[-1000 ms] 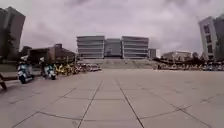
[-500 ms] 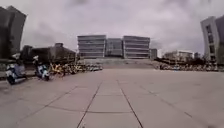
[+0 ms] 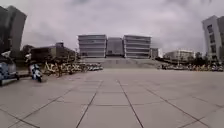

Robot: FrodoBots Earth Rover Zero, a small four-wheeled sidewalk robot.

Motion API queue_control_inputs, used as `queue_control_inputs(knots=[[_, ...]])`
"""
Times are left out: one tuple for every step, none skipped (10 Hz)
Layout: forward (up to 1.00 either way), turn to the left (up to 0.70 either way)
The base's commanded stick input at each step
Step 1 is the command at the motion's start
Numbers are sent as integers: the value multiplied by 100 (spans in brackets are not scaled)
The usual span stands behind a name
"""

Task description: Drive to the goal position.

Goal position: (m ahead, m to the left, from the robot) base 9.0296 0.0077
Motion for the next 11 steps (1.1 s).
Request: queue_control_inputs(knots=[[100, 0], [100, 0], [100, 0], [100, 0], [100, 0], [100, 0], [100, 0], [100, 0], [100, 0], [100, 0], [100, 0]])
